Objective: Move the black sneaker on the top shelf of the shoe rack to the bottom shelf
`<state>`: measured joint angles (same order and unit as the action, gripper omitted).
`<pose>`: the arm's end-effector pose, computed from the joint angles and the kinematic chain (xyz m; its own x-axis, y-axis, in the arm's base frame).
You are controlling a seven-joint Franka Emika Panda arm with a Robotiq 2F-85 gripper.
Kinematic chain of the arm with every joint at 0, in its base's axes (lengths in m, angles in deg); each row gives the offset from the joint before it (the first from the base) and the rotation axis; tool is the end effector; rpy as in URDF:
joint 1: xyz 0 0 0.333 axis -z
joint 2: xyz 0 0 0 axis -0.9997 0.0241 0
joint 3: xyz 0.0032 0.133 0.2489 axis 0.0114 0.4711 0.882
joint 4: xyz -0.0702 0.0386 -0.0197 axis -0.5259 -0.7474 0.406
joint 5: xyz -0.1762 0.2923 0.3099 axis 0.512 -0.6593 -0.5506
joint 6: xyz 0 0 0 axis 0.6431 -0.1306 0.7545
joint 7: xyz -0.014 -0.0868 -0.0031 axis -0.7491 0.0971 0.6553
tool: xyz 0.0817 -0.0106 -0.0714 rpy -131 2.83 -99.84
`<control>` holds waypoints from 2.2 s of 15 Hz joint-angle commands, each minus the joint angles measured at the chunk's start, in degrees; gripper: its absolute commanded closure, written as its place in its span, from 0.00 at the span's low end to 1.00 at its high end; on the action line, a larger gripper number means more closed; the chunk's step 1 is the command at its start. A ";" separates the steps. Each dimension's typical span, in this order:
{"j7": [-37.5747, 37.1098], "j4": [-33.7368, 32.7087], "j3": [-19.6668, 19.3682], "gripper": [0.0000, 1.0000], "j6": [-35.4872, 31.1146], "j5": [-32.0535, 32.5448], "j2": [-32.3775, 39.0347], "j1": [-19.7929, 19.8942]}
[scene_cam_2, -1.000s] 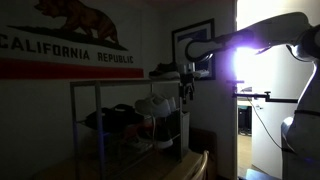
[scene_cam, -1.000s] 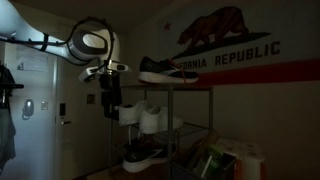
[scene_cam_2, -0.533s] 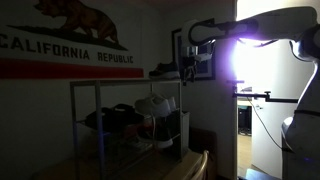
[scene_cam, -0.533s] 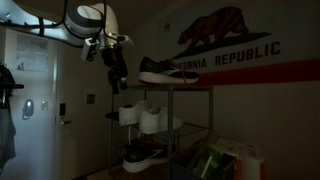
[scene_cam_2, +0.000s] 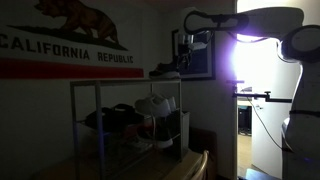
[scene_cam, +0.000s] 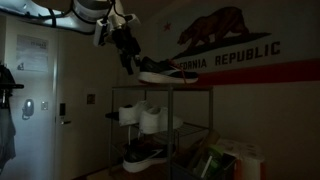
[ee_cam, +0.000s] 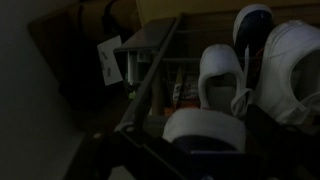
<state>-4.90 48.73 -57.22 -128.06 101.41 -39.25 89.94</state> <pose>0.5595 -0.0156 0.7446 0.9478 -0.0739 0.3102 -0.1501 -0.9616 0.2297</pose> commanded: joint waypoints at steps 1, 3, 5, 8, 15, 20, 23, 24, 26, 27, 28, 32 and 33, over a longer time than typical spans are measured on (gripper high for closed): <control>-2.69 -11.21 -0.31 0.00 2.55 0.84 7.24 0.46; -3.36 -15.73 -0.91 0.00 2.84 0.32 10.19 0.46; -3.75 -19.72 -1.29 0.00 3.75 0.04 12.65 0.21; -3.38 -24.21 -1.02 0.00 5.04 -0.22 15.16 0.34; -2.90 -31.21 -0.69 0.00 7.32 -0.12 18.21 -0.56; -5.30 -34.17 -1.26 0.00 5.78 0.65 20.31 -0.62; -7.27 -35.30 -1.84 0.00 4.87 1.42 22.04 -0.26; -7.92 -35.36 -2.04 0.00 4.31 1.57 22.64 -0.26; -9.14 -35.38 -2.63 0.00 2.65 2.20 23.88 -0.33; -9.43 -35.64 -2.86 0.00 2.07 2.23 24.55 -0.27; -10.20 -35.78 -3.10 0.00 1.02 2.53 25.16 -0.23; -11.71 -36.59 -3.94 0.00 -0.59 3.89 26.92 -0.19; -11.61 -36.45 -4.16 0.00 -0.48 4.04 27.09 -0.13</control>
<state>-15.16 14.33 -60.78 -128.11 104.02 -13.78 89.83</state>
